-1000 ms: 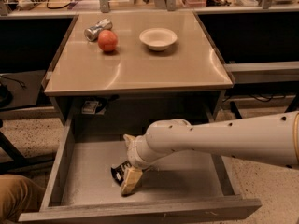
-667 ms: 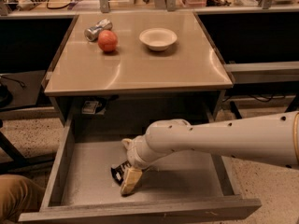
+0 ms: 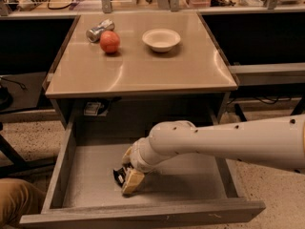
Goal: Pick rxbar chocolate from top drawer and place on counter
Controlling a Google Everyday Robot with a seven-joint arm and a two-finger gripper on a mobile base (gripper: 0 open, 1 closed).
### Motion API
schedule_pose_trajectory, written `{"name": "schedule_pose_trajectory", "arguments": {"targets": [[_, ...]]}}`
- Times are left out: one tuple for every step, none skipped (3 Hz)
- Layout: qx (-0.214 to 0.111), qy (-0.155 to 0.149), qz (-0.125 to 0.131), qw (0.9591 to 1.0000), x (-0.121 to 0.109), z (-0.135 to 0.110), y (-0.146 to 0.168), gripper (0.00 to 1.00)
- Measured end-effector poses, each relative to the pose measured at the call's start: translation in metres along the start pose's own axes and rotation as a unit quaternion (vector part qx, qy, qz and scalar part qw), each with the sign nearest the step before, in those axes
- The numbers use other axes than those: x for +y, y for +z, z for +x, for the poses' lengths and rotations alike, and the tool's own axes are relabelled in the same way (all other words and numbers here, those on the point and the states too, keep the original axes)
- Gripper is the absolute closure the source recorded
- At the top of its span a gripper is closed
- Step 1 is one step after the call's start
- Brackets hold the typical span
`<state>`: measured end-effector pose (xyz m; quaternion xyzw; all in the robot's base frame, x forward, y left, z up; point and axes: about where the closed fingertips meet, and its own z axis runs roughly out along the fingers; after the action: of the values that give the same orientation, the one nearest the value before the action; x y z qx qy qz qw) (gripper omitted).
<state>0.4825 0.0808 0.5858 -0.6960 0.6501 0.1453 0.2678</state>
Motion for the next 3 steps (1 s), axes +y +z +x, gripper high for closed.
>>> {"name": "schedule_pose_trajectory", "arguments": {"targets": [[0.0, 0.0, 0.0, 1.0, -0.0002, -0.0035, -0.0053, 0.87], [0.0, 0.0, 0.0, 1.0, 0.0011, -0.0049, -0.0076, 1.0], [0.0, 0.0, 0.0, 1.0, 0.0011, -0.005, -0.0077, 1.0]]}}
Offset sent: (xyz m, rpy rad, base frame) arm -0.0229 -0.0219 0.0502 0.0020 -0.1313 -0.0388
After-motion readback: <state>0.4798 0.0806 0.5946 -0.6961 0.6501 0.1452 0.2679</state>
